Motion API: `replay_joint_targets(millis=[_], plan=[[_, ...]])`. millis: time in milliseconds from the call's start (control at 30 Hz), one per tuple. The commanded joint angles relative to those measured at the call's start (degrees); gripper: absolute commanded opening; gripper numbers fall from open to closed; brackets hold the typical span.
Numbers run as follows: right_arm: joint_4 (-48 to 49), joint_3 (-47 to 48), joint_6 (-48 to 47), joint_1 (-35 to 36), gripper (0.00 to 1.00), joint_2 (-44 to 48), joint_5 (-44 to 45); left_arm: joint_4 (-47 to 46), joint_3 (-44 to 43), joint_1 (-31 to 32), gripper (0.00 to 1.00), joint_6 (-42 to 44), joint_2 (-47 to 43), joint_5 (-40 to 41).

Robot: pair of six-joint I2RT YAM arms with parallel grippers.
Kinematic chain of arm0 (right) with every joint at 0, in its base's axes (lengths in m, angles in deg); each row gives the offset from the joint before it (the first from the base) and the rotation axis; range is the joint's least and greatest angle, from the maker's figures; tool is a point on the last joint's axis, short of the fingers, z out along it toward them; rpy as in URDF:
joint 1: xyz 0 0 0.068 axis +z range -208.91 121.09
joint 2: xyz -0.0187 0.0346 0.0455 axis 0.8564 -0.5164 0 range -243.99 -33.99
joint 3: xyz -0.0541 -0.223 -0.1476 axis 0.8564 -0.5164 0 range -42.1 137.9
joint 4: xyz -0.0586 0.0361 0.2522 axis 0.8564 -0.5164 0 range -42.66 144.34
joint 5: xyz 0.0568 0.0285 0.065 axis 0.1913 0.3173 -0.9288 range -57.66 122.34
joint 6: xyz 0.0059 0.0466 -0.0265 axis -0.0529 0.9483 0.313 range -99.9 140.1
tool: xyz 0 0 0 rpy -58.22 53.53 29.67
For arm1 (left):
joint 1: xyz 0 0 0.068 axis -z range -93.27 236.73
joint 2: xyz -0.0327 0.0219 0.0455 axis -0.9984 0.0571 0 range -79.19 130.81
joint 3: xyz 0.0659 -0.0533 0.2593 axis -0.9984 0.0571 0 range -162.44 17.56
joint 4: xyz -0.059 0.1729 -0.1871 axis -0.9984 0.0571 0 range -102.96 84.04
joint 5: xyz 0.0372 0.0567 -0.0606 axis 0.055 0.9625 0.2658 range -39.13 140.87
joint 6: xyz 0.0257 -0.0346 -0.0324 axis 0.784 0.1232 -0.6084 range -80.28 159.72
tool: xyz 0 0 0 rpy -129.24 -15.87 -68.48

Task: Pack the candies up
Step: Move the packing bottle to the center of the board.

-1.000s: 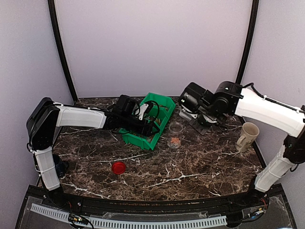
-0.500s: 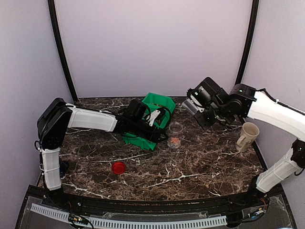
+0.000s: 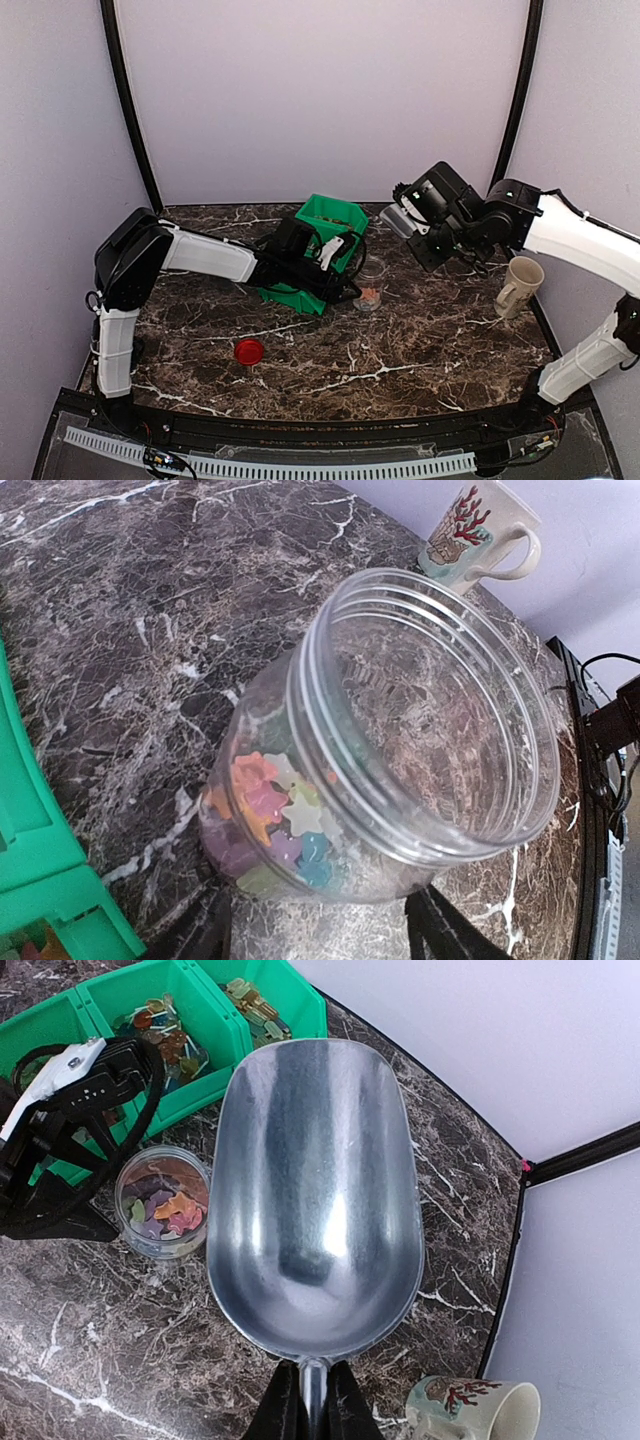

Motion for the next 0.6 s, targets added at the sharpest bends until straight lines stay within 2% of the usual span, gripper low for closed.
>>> replay_joint_targets(millis=[0, 233, 567], plan=[[3.4, -1.2, 1.0, 0.0, 0.0, 2.4, 0.3, -5.3, -2.1, 0.2, 0.62, -0.8, 1.0, -3.9], [4.6, -2.2, 1.4, 0.0, 0.0, 3.5, 0.8, -11.3, -3.9, 0.7, 0.62, -4.5, 4.4, -7.0], [5.4, -3.0, 1.6, 0.1, 0.0, 3.8, 0.9, -13.0, -8.6, 2.5, 0.62, -6.1, 9.0, -9.7]])
